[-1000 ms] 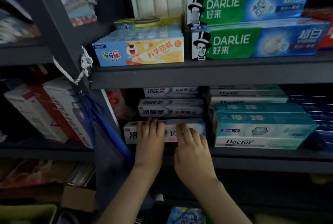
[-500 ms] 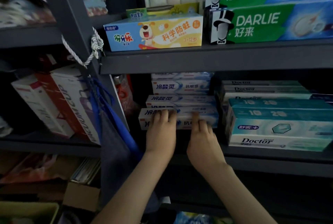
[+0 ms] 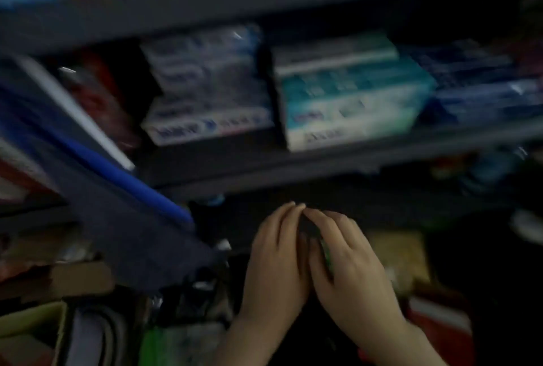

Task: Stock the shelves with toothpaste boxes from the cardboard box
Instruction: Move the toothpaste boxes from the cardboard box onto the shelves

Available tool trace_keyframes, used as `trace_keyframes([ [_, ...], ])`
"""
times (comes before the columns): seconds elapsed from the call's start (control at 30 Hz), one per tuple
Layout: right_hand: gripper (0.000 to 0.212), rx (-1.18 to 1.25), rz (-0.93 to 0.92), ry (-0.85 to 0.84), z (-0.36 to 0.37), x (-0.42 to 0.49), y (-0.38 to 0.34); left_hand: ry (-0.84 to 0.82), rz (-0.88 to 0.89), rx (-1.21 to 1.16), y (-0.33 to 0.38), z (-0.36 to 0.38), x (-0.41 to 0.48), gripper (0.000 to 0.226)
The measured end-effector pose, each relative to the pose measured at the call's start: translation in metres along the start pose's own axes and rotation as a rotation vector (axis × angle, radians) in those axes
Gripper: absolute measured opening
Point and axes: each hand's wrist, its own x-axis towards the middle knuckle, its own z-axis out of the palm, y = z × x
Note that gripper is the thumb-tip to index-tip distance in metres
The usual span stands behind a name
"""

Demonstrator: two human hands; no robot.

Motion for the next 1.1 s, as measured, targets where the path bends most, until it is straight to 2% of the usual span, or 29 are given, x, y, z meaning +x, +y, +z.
trace_keyframes([
  [0.1,0.032,-0.046,0.247,-0.070,-0.032,-0.101,0.055,-0.299,0.027,-0.074,0.050,0.062,-0.067,0.040],
  [0.2,0.023,-0.122,0.548,-0.106,-0.057,-0.208,0.112,-0.657,0.085,0.050,0.104,0.134,-0.124,0.058],
  [0.3,0.020,-0.212,0.849,-0.190,-0.072,-0.314,0.151,-1.003,0.258,0.104,0.167,0.195,-0.178,0.068],
  [0.37,0.029,-0.242,1.081,-0.217,-0.074,-0.385,0.163,-1.266,0.417,0.116,0.200,0.233,-0.212,0.074],
  [0.43,0.040,-0.211,1.259,-0.238,-0.068,-0.450,0.166,-1.471,0.612,0.234,0.222,0.268,-0.251,0.085],
  [0.5,0.048,-0.159,1.413,-0.278,-0.061,-0.509,0.164,-1.615,0.779,0.319,0.237,0.296,-0.290,0.095],
  [0.6,0.057,-0.095,1.629,-0.277,-0.052,-0.585,0.170,-1.750,0.867,0.428,0.249,0.337,-0.337,0.109],
  [0.73,0.062,0.035,1.848,-0.219,-0.023,-0.660,0.203,-2.010,1.018,0.896,0.241,0.393,-0.384,0.134],
  [0.8,0.066,0.151,1.909,-0.185,-0.002,-0.687,0.226,-2.106,1.006,1.064,0.241,0.417,-0.403,0.130],
  [0.9,0.066,0.320,1.924,-0.197,0.038,-0.721,0.264,-2.149,0.939,0.947,0.243,0.453,-0.435,0.129],
  [1.0,0.067,0.469,1.964,-0.199,0.079,-0.743,0.298,-2.013,0.885,0.695,0.235,0.483,-0.474,0.111],
  [1.1,0.085,0.401,1.923,-0.301,0.112,-0.754,0.321,-1.843,0.918,0.750,0.216,0.502,-0.504,0.094],
])
